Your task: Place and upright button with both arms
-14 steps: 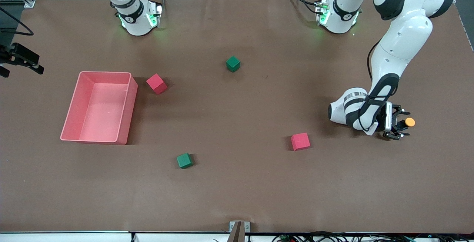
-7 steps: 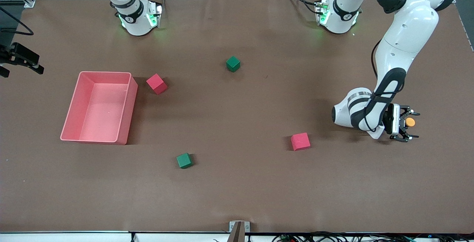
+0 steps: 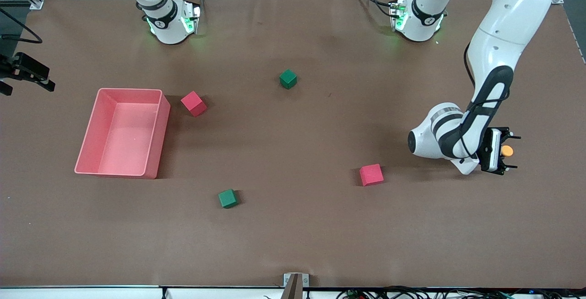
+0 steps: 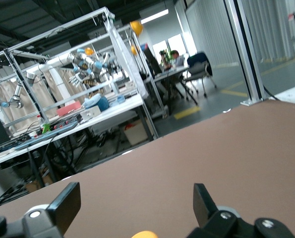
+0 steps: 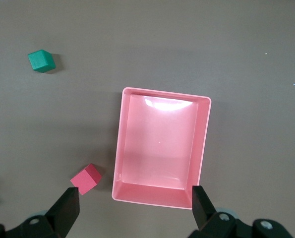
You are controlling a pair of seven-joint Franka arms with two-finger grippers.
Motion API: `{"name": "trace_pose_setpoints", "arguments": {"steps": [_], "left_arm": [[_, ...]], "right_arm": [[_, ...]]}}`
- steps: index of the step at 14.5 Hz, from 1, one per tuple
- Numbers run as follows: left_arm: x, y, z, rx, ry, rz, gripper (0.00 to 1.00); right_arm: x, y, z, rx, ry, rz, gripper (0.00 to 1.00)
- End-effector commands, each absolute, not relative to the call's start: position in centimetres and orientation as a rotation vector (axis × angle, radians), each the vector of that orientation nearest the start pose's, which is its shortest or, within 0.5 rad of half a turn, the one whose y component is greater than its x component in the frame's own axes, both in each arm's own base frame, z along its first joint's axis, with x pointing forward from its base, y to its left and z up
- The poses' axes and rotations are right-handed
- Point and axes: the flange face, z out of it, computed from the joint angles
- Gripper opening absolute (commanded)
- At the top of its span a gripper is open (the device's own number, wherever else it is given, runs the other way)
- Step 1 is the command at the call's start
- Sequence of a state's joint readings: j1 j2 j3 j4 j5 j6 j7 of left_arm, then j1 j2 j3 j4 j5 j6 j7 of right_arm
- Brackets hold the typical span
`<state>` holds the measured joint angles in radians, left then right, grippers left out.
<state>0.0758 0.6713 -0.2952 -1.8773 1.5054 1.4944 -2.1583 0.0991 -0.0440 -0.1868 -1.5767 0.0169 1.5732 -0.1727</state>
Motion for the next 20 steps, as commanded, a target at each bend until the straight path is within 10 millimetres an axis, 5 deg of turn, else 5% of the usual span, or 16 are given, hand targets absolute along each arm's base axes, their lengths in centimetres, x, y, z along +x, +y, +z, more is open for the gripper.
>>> {"name": "trace_pose_setpoints", "arguments": {"steps": [1,5,8,12,17,20], "left_arm": [[60.2,-3.0,22.9,-1.644,-0.995,-0.77,1.0],[61.9,-7.5,28.7,-1.87,-1.054,-0.522,1.0],[62.4,-9.9,35.3,-2.139,-1.035,-0.223,1.0],[61.7,-8.9,42.9,-2.452,-0.887,0.031,1.0],[61.3,-8.2,49.2,-2.801,-0.737,0.207,1.0],[60.5,-7.5,51.4,-2.96,-0.686,0.279,1.0]], "right_arm": [[53.9,-4.9,64.9,-3.119,-0.144,-0.063,1.0],[53.9,-4.9,65.2,-3.119,-0.145,-0.071,1.0],[53.9,-5.2,65.6,-3.121,-0.137,-0.085,1.0],[53.9,-5.2,65.8,-3.125,-0.137,-0.089,1.0],[53.9,-5.2,66.1,-3.126,-0.137,-0.096,1.0],[53.8,-5.2,66.0,-3.125,-0.138,-0.084,1.0]]}}
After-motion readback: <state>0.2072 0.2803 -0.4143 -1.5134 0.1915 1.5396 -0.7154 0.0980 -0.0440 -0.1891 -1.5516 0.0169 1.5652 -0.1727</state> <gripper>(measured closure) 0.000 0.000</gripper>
